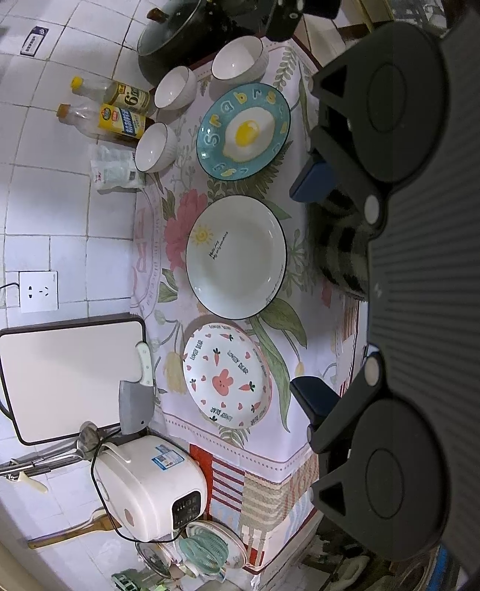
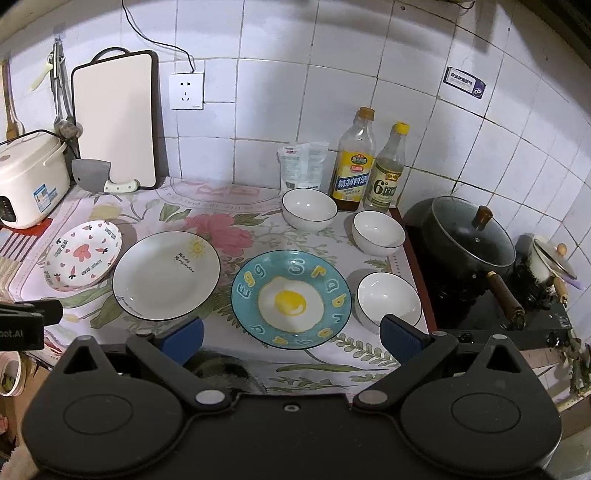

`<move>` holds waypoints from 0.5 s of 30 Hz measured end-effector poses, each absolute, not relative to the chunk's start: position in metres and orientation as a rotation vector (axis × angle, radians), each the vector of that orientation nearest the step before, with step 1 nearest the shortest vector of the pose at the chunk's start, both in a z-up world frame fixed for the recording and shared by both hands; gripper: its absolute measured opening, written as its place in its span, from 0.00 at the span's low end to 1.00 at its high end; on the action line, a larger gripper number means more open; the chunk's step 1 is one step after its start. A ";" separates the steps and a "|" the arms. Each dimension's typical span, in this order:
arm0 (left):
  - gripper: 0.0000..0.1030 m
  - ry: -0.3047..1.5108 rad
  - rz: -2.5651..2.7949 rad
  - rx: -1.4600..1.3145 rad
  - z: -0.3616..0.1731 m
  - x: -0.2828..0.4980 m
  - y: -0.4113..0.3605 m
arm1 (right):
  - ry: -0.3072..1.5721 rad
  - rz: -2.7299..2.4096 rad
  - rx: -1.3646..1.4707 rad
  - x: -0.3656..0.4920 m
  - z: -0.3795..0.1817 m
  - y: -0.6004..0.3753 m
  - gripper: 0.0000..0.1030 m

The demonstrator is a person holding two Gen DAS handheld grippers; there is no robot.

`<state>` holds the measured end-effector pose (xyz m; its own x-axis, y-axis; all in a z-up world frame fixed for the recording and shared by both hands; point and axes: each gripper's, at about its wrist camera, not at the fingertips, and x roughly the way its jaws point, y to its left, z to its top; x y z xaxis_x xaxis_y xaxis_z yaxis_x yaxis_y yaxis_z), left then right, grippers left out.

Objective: Organize plates and bowls

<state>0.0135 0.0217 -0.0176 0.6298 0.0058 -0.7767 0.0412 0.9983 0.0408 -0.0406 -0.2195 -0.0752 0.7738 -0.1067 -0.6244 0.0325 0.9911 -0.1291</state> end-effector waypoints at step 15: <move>0.99 0.806 -0.054 0.048 -0.020 0.002 0.024 | 0.661 -0.057 -0.051 -0.045 -0.082 -0.224 1.00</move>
<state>0.0019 0.0236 -0.0196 0.6910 -0.0301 -0.7223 0.0669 0.9975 0.0225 -0.0445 -0.2236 -0.0823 0.7878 -0.0690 -0.6121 0.0364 0.9972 -0.0655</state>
